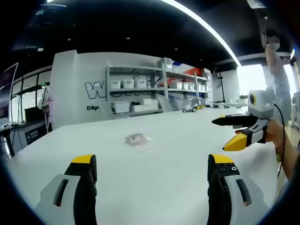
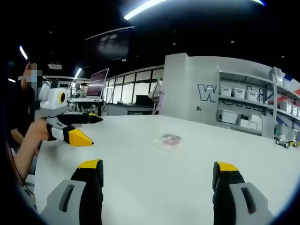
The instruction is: Open the resealable bag by pulling the two sides of the seal apart until the entire bag opening is separated and visibly accessible.
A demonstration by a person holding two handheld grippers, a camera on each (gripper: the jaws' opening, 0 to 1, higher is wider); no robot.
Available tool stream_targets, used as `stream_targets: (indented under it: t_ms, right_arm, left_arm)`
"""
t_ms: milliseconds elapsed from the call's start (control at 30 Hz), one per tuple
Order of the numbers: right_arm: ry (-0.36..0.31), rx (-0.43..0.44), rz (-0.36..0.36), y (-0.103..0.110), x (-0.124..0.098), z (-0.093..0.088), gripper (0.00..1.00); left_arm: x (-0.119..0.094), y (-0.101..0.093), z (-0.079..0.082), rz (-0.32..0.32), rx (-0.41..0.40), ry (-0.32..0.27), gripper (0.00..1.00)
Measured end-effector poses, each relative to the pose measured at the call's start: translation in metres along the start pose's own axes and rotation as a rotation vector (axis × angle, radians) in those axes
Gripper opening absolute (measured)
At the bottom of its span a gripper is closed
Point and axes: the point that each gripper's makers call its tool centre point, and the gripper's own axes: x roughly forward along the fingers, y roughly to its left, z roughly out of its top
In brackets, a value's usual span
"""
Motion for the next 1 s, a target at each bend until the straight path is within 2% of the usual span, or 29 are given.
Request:
stream_targets:
  t_ms: [300,667,1000]
  right_arm:
    - [0.004,0.001,0.003,0.0021,0.0004,-0.0017,0.98]
    - [-0.029,0.004,0.008,0.0034,-0.0007,0.0049,0.98]
    - [-0.033,-0.016,0.005,0.0031,-0.0021,0.0065,0.98]
  left_arm:
    - [0.0007,-0.0023,0.0036,0.003,0.002,-0.010,0.97]
    - [-0.0017,-0.0031,0.0020,-0.006,0.000,-0.007,0.97]
    - [-0.0054,-0.0002,0.0085,0.006,-0.010,-0.043,0.96]
